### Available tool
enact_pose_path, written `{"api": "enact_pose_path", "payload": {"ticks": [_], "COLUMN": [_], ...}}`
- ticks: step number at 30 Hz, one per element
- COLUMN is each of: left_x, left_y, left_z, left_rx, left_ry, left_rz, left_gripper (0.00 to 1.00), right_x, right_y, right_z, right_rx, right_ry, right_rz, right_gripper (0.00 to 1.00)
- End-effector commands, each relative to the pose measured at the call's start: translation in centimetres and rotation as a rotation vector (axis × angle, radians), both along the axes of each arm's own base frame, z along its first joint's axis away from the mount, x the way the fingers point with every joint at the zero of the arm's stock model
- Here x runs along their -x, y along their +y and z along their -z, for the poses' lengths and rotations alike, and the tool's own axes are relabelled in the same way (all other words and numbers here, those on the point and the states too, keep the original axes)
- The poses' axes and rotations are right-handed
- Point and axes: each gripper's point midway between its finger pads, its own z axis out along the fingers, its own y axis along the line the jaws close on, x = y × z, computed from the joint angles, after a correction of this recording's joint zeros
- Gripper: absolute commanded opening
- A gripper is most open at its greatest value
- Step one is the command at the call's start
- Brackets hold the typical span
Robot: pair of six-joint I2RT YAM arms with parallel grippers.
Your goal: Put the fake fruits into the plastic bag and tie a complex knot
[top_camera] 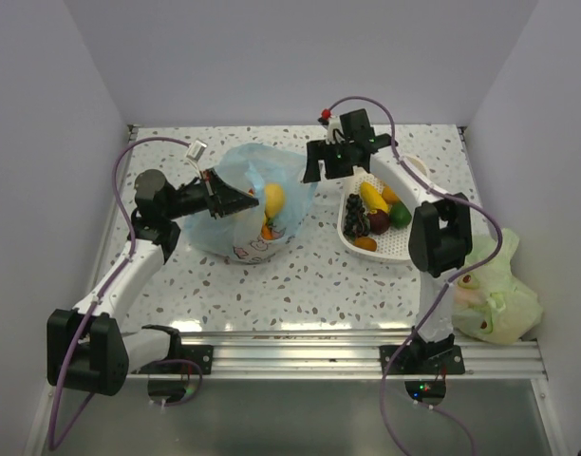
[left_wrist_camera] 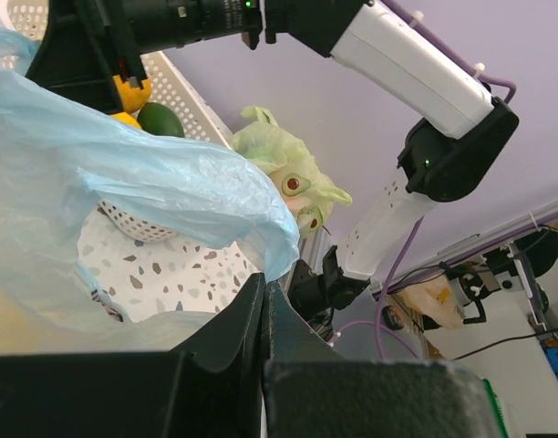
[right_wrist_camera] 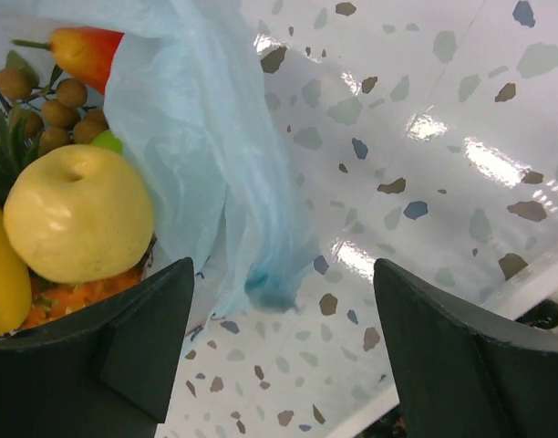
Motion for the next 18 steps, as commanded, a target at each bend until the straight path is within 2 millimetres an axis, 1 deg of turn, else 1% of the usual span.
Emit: {"api": "enact_pose_path", "payload": {"ticks": [1, 2, 3, 4, 5, 6, 7, 8, 9, 10, 11, 12, 13, 14, 15, 17, 18], "left_x": [-0.1, -0.1, -0.2, -0.2, -0.2, -0.4, -0.4, -0.4, -0.5, -0.2, -0.1, 0.1, 0.0, -0.1, -0.4, -0.9, -2.0], "left_y": [0.3, 0.3, 0.3, 0.4, 0.5, 0.6, 0.7, 0.8, 1.0, 1.2, 1.5, 1.8, 2.3, 2.7, 3.4, 4.5, 6.2], "left_z": [-0.7, -0.6, -0.9, -0.6, -0.6, -1.3, -0.9, -1.1, -2.1, -1.9, -2.2, -2.4, -2.8, -3.1, -3.6, -4.5, -5.3], "left_rx": [-0.019, -0.024, -0.030, -0.048, -0.059, -0.072, -0.107, -0.123, -0.138, -0.172, -0.191, -0.221, -0.258, -0.279, -0.326, -0.389, -0.469], "left_ry": [-0.063, -0.066, -0.075, -0.078, -0.087, -0.110, -0.122, -0.140, -0.177, -0.192, -0.208, -0.183, -0.241, -0.257, -0.280, -0.314, -0.341], "left_rz": [-0.005, -0.005, -0.008, -0.010, -0.015, -0.026, -0.032, -0.037, -0.050, -0.047, -0.053, -0.066, -0.082, -0.103, -0.144, -0.226, -0.337], "left_gripper": [0.00, 0.00, 0.00, 0.00, 0.00, 0.00, 0.00, 0.00, 0.00, 0.00, 0.00, 0.00, 0.00, 0.00, 0.00, 0.00, 0.00], "right_x": [-1.7, -1.8, -1.8, -1.7, -1.2, -0.9, -0.8, 0.0, 0.3, 0.4, 0.9, 2.0, 2.3, 2.7, 3.9, 4.7, 5.5], "right_y": [1.8, 2.0, 2.3, 2.3, 2.4, 2.3, 1.8, 1.5, 1.1, 0.3, -0.1, -0.3, -1.0, -1.3, -1.4, -1.5, -1.3], "right_z": [-1.7, -1.8, -2.0, -2.3, -3.3, -4.2, -5.0, -7.2, -8.5, -9.6, -10.8, -13.3, -14.6, -15.6, -17.6, -19.1, -20.4], "right_rx": [-0.094, -0.115, -0.135, -0.146, -0.168, -0.182, -0.192, -0.218, -0.234, -0.245, -0.261, -0.306, -0.325, -0.340, -0.371, -0.391, -0.407], "right_ry": [-0.061, -0.072, -0.066, -0.064, -0.066, -0.073, -0.084, -0.115, -0.134, -0.146, -0.156, -0.183, -0.200, -0.215, -0.244, -0.267, -0.288], "right_rz": [0.004, 0.001, -0.001, -0.002, -0.017, -0.021, -0.017, -0.027, -0.028, -0.019, -0.018, -0.044, -0.037, -0.042, -0.073, -0.091, -0.115], "right_gripper": [0.81, 0.73, 0.62, 0.40, 0.29, 0.20, 0.08, 0.00, 0.00, 0.00, 0.00, 0.00, 0.00, 0.00, 0.00, 0.00, 0.00]}}
